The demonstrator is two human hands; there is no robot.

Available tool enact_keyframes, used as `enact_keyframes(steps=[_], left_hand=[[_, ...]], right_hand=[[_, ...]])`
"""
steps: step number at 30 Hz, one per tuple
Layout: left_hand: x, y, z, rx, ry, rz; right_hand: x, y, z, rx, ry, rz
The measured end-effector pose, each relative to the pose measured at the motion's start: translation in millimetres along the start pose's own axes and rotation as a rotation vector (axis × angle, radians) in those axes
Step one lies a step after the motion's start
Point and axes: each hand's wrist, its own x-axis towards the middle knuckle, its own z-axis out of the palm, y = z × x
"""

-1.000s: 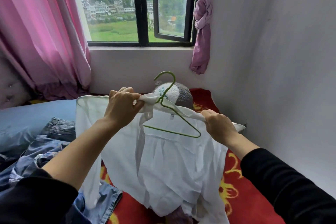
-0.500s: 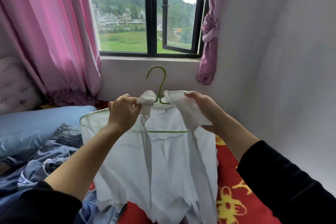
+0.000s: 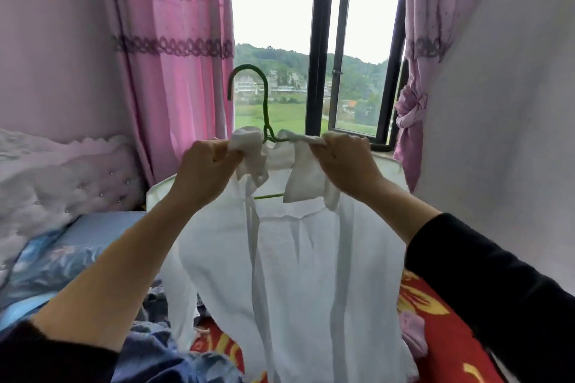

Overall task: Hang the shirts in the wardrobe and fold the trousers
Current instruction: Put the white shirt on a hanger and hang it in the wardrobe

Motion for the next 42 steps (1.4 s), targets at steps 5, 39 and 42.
enact_keyframes(steps=[5, 39, 42], left_hand=[[-26, 27, -42, 0.1, 0.044, 0.019], [-405, 48, -544, 0.928, 0.575, -0.346], [-444, 35, -579, 1.05, 0.573, -0.277]], right_hand=[[9, -47, -21, 0.055, -0.023, -0.148], [-148, -596, -77, 1.021, -0.563, -0.782], [-167, -659, -71, 1.063, -0.561, -0.765]])
